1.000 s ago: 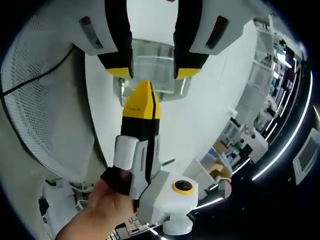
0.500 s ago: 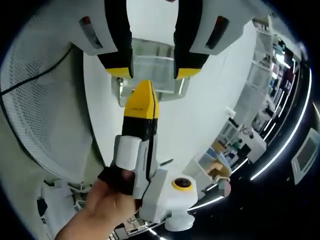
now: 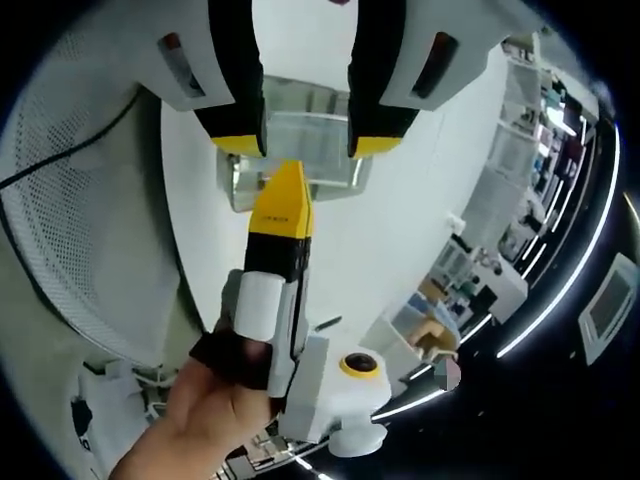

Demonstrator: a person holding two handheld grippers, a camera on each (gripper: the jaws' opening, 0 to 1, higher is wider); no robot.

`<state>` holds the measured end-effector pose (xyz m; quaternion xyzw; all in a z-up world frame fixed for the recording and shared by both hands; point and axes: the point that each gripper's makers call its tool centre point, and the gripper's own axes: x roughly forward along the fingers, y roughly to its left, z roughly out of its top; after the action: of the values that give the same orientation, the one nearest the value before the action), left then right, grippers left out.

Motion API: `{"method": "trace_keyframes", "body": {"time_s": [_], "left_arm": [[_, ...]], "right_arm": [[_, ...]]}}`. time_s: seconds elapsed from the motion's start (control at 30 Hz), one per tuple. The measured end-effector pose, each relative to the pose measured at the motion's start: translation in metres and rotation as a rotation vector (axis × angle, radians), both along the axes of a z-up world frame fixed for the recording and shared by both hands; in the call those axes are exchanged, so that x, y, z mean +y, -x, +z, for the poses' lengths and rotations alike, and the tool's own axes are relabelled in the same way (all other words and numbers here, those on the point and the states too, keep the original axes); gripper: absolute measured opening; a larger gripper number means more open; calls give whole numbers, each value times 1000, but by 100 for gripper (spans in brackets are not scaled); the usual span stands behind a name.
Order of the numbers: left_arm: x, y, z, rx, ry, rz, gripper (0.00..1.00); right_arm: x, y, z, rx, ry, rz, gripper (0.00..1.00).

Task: Insert the divider into the dual guide fixture by aligning both edges with the guide slots and pushing it downward to the bottom, including one-sided entry, uneven engagement, binding, and posture correction.

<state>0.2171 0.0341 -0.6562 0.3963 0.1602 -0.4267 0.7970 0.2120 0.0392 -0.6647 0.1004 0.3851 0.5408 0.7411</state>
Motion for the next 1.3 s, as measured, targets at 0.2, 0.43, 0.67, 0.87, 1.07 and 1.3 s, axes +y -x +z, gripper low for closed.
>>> {"method": "trace_keyframes", "body": {"time_s": [0.2, 0.43, 0.67, 0.87, 1.07, 1.3], "left_arm": [[0, 1, 0, 2, -3, 1, 30], [3, 3, -4, 21, 2, 11, 36], [5, 3, -1, 37, 19, 14, 34], [7, 3, 0, 81, 46, 4, 33], [5, 9, 1, 154, 77, -23, 30], [3, 13, -2, 216, 75, -46, 29]], "right_arm": [[0, 1, 1, -5, 0, -3, 0], [-2, 0, 2, -18, 1, -2, 0], [-4, 2, 2, -46, 7, 15, 0], [-8, 4, 0, -84, 28, 52, 0], [-12, 7, -1, -114, 34, 78, 0], [-14, 13, 0, -172, 40, 131, 0]]}}
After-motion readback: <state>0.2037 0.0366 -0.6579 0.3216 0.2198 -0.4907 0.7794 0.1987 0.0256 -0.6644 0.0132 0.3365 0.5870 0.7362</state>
